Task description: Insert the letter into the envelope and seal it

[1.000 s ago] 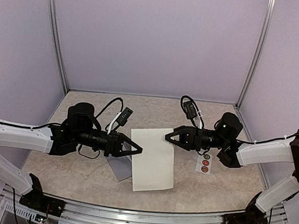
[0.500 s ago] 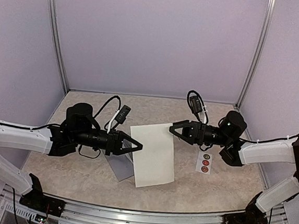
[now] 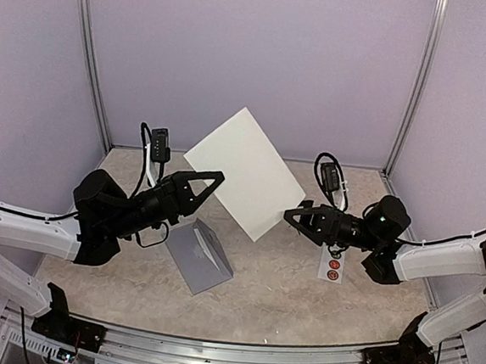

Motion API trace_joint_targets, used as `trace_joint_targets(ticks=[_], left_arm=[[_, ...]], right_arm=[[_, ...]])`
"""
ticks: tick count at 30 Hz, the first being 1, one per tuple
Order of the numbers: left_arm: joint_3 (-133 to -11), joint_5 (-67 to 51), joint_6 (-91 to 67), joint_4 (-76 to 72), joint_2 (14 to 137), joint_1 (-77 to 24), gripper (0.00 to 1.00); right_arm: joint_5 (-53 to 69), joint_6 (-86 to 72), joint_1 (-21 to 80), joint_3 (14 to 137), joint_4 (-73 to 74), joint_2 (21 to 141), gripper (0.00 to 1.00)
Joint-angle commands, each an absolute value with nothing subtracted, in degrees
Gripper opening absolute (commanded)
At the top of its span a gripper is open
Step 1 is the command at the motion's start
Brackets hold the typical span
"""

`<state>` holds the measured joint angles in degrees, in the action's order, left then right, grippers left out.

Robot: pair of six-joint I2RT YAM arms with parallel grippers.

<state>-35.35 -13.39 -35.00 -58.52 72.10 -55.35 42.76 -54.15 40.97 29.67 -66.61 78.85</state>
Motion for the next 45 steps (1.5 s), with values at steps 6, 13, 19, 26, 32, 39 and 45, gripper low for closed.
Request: trace_joint_targets(ticks=[6,13,19,26,32,39,45], left_arm=[[-34.54,-10.73,-37.57,-67.26,76.79,-57.16,0.00],[-34.37,-11.04,-38.04,-66.64,78.52,-57.52,0.00],[-32.76,-9.45,-37.10,-49.85,73.37,-54.33,0.48],[-41.65,-9.55,-21.35,-3.90,59.44,-45.08,0.85],[-59.07,-19.16,-7.91,17.88,67.40,-45.30,0.89],[-70.41,-20.88,-0.25,28.14,78.13,-52.82,0.92],[-74.51,-24.86,1.40,29.95,83.45,-55.37,0.79]], right_arm=[[42.27,-56.42,43.05,32.57,-76.15,81.49,0.85],[41.72,-59.29,43.30,34.69,-81.72,84.36,0.21],[41.89,-53.68,40.78,32.96,-67.71,81.21,0.00],[43.83,-23.76,38.45,42.04,-10.83,72.96,0.00],[45.92,-12.80,40.29,49.49,11.32,73.18,0.00],[47.31,-6.64,44.88,58.24,22.66,76.33,0.00],[45.01,-1.39,47.54,64.64,31.84,80.32,0.00]])
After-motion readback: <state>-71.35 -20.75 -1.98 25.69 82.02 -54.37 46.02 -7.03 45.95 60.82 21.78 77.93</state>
